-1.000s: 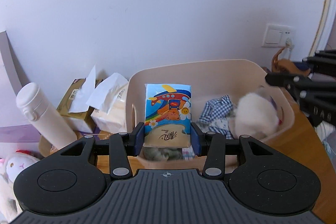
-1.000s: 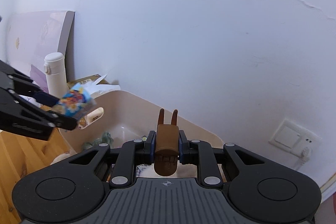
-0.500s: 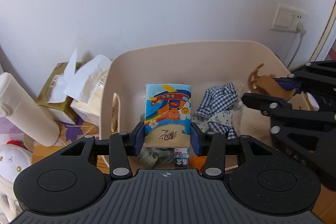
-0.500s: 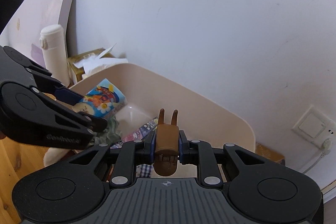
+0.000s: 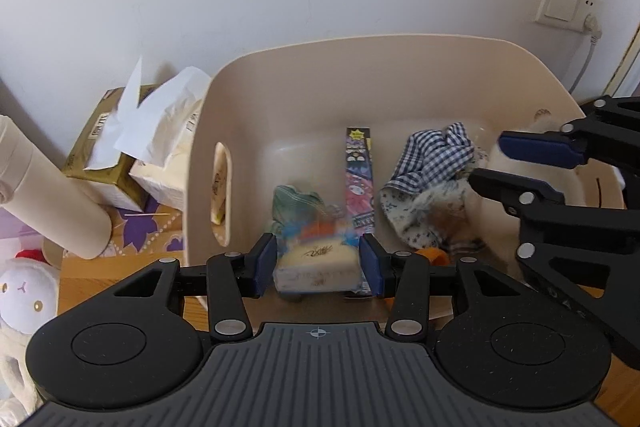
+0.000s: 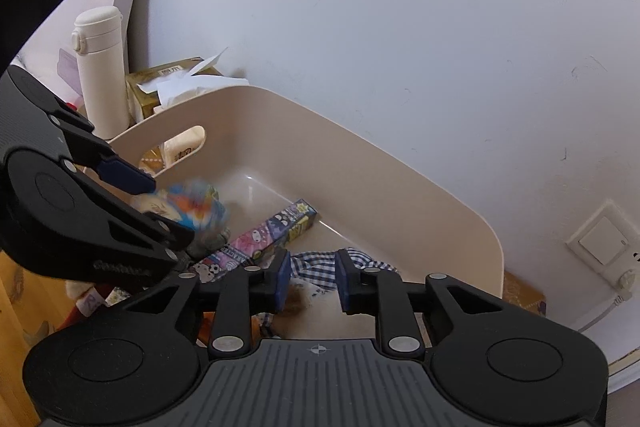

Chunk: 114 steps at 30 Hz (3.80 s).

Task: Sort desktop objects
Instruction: 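Open both tools to drop the tissue pack and claw clip into the bin, then move both tools back toward the remaining items on the table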

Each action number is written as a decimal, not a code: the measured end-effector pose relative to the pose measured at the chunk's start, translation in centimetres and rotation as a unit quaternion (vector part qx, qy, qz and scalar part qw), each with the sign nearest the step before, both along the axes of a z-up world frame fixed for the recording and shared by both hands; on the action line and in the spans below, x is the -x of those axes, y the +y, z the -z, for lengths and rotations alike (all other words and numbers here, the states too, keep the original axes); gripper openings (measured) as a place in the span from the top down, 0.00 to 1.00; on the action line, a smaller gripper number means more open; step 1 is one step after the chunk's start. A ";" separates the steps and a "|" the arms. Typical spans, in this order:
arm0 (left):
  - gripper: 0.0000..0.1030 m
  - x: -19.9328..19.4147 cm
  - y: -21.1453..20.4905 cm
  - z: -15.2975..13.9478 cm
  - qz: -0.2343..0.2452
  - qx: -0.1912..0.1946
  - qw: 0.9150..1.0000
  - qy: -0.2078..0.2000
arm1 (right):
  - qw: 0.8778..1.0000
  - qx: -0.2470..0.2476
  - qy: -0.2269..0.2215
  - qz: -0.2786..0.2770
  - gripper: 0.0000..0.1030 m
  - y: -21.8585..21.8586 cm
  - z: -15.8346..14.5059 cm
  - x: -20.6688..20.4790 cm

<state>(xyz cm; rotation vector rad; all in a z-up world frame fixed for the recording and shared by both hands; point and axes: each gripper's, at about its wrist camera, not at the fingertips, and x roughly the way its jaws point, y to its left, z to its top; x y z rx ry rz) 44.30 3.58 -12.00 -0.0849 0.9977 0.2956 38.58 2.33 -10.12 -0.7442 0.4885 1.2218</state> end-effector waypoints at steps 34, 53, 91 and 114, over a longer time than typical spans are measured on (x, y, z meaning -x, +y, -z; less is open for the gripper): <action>0.26 8.3 0.8 -4.7 -0.017 -0.015 0.999 -0.048 | 0.996 -0.054 -0.010 0.065 0.00 -5.3 -5.1 5.7; 0.26 14.0 1.3 -1.2 -0.044 -0.001 0.999 -0.005 | 0.999 -0.010 0.023 0.037 0.00 -7.8 -1.7 10.9; 0.23 16.7 -3.8 3.8 0.005 0.037 0.998 0.055 | 0.991 0.093 0.028 0.096 0.00 -14.9 5.9 6.9; 0.19 14.4 -6.7 5.3 0.256 -0.101 0.958 0.075 | 0.993 0.067 0.089 0.049 0.00 -16.2 5.8 7.5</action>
